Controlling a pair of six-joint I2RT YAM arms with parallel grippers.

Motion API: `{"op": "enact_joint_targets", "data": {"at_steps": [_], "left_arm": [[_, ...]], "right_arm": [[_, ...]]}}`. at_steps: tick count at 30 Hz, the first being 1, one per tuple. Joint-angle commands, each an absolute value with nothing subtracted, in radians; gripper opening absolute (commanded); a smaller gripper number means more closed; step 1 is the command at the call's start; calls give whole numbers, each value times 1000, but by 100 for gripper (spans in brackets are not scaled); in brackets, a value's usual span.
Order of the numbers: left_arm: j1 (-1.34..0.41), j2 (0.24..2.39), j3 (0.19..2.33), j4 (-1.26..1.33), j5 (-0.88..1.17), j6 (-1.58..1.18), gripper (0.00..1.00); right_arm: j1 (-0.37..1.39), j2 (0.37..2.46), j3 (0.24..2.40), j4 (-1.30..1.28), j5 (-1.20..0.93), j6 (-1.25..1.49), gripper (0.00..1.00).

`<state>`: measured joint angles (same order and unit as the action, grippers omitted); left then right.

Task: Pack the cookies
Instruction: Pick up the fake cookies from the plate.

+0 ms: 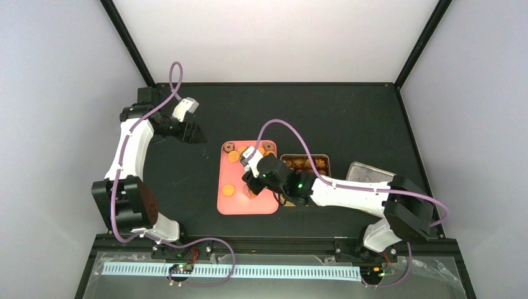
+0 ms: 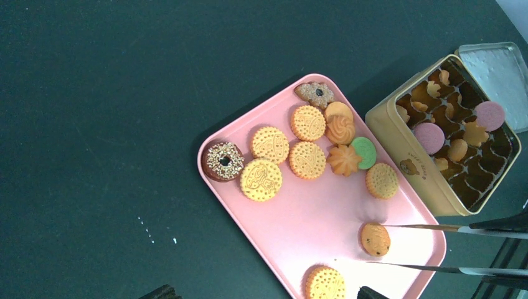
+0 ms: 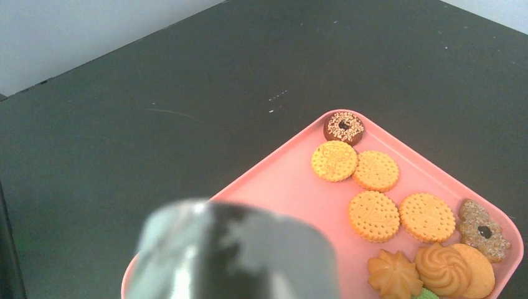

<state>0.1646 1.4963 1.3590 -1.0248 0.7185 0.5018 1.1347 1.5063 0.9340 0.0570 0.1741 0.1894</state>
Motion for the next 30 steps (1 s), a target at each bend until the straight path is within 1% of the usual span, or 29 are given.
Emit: {"op": "enact_joint_targets", "data": {"at_steps": [1,10,15,23,30], "left_arm": [[175,1484,1400,-1052,736,512,77],[179,1482,1402,-1057,735,514,77],[178,1485,1402,-1058,739,515,77],[181,1485,1406,-1065,738,521,77],[181,1491,1410,-1067,742,519,77]], "right_arm": [[1144,1505,930,46,246,151,37],[1144,1472,998,25,229,134,37],[1144,1486,997,30,240,129,38],[1143,1527,977,48,200,166,39],[1144,1518,936,47,182,195,38]]}}
